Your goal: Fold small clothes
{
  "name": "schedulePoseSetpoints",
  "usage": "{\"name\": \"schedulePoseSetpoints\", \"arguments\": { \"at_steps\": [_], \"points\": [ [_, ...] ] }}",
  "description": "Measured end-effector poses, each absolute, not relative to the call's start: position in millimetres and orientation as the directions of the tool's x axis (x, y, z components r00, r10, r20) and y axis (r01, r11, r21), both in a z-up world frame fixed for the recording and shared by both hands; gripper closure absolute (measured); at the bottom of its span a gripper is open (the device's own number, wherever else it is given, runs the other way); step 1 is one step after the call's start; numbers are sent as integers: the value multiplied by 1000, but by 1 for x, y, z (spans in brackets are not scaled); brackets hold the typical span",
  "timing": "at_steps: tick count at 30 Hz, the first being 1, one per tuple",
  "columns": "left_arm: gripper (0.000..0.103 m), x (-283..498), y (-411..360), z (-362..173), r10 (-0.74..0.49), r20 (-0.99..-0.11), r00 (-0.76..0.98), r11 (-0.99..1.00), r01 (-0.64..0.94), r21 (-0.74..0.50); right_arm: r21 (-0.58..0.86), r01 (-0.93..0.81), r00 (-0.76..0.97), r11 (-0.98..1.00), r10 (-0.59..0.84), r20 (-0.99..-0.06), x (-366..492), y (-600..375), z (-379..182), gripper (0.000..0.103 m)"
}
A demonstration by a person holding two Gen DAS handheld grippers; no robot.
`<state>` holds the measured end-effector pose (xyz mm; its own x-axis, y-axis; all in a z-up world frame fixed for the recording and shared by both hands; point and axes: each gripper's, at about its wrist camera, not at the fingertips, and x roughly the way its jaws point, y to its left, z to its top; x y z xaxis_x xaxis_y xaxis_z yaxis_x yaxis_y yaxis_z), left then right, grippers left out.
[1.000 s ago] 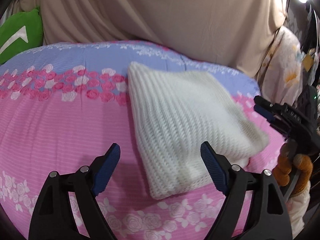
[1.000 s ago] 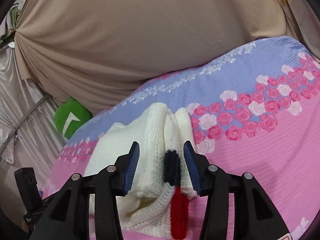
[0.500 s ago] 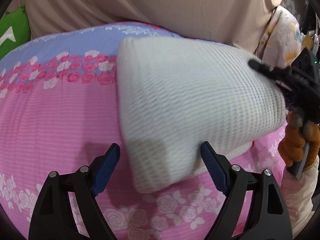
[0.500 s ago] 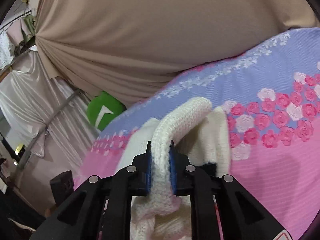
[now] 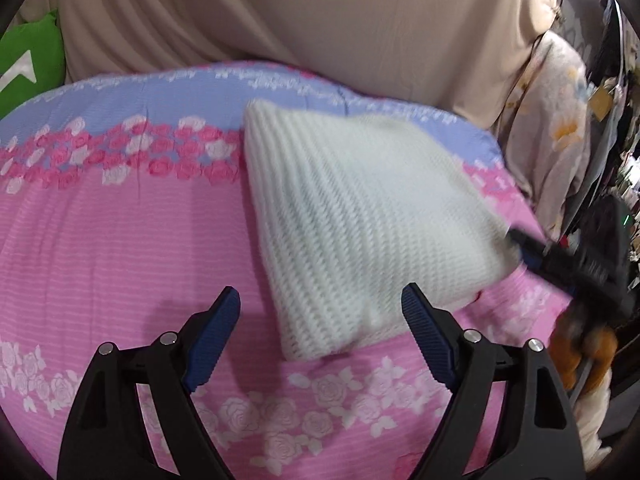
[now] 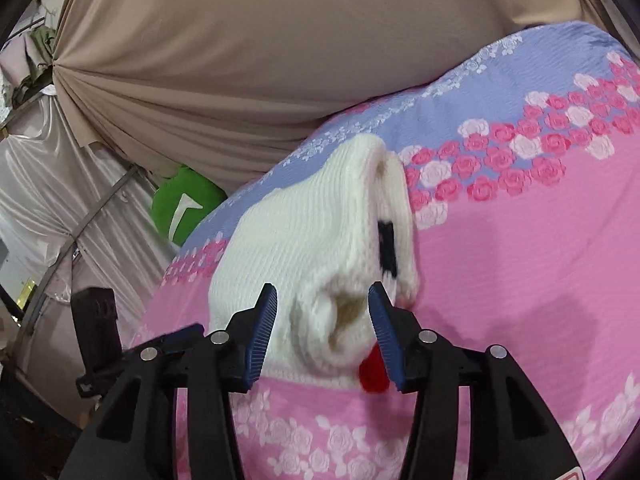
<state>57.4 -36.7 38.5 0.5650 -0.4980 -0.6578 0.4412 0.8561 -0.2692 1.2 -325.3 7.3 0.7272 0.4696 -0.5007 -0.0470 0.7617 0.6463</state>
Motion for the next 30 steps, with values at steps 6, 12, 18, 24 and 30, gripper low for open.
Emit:
{"name": "schedulePoseSetpoints", "arguments": {
  "at_steps": [6,12,18,24,30],
  "points": [
    [23,78,-69,47,-520,-626,582,843,468,-265,575,-85,747,814,433,-504,-3,-310,18,90],
    [24,83,-71,16,-406,-693,596,893,421,-160,495,40,669,868,345,-658,-4,-314,-17,92],
    [24,92,-63,-10,-439,-738,512,884,394,-253,507,62,684,860,333,-649,-7,-323,2,77],
    [24,89,-65,-12,-428,-734,528,889,395,-234,396,-31,794,918,263,-548,14,-316,79,77],
    [23,84,-68,-16,-422,-716,557,889,411,-204,230,-59,741,971,197,-642,100,-283,69,81]
  ]
}}
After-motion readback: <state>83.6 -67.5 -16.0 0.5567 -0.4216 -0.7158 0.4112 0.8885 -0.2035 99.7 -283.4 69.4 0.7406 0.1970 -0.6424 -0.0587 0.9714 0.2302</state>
